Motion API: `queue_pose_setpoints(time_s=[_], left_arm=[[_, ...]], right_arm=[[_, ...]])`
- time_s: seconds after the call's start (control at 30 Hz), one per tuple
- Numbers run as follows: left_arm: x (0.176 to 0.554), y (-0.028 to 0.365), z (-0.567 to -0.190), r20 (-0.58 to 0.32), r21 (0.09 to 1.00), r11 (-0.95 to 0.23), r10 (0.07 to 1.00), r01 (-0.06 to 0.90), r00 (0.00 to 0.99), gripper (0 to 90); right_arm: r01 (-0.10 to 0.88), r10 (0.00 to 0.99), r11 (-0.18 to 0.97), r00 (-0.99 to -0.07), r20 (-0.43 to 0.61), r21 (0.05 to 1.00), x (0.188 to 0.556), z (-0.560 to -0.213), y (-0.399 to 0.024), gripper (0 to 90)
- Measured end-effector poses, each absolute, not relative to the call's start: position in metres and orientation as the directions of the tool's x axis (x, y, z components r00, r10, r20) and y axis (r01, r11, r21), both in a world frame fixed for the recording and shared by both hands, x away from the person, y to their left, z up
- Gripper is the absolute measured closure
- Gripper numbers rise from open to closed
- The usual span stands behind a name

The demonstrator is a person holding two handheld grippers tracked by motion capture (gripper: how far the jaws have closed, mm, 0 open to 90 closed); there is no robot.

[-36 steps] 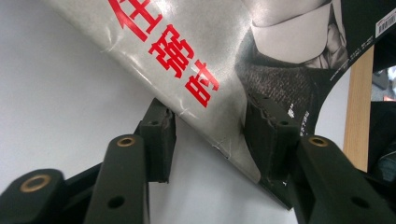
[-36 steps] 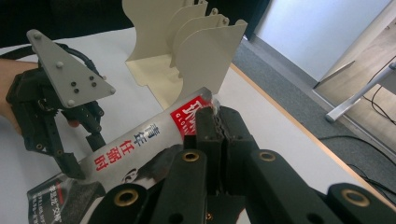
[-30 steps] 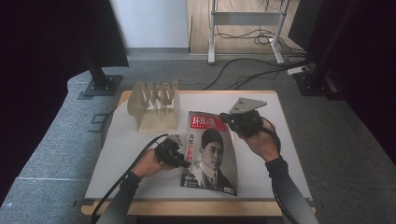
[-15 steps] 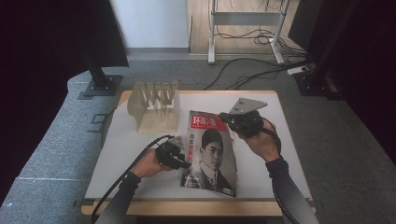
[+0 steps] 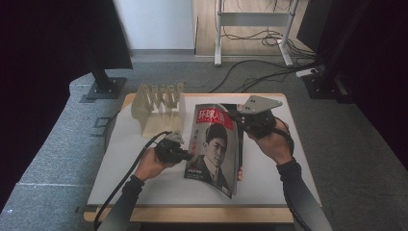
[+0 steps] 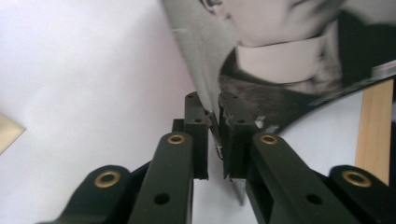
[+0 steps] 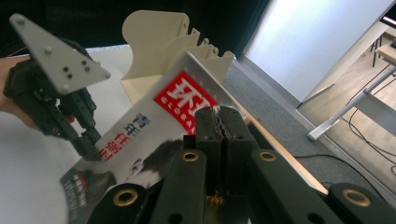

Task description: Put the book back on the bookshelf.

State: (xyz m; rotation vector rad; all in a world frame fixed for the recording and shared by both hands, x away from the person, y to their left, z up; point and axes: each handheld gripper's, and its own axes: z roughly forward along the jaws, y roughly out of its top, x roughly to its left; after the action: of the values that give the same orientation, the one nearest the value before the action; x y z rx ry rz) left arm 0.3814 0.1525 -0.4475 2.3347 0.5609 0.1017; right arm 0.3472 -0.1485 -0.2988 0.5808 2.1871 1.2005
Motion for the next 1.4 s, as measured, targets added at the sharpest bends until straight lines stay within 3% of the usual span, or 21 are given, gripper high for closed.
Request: queue_pose_setpoints(time_s=[0.87, 1.17, 1.4], left_arm=[[0.353, 0.181, -0.448, -0.079, 0.71, -0.627, 0.38, 0.32, 0.922, 88.4], [0.344, 0.184, -0.449, -0.054, 0.722, -0.627, 0.37, 0.293, 0.927, 88.5], [0.341, 0.192, -0.452, -0.066, 0.741, -0.605, 0.365, 0.29, 0.929, 88.5]], right_arm=[[0.172, 0.648, 0.494, -0.726, -0.229, 0.852, 0.347, -0.317, -0.176, 82.1], [0.181, 0.643, 0.497, -0.733, -0.22, 0.849, 0.347, -0.322, -0.177, 60.4], [0.248, 0.663, 0.477, -0.731, -0.16, 0.843, 0.353, -0.336, -0.188, 46.5]])
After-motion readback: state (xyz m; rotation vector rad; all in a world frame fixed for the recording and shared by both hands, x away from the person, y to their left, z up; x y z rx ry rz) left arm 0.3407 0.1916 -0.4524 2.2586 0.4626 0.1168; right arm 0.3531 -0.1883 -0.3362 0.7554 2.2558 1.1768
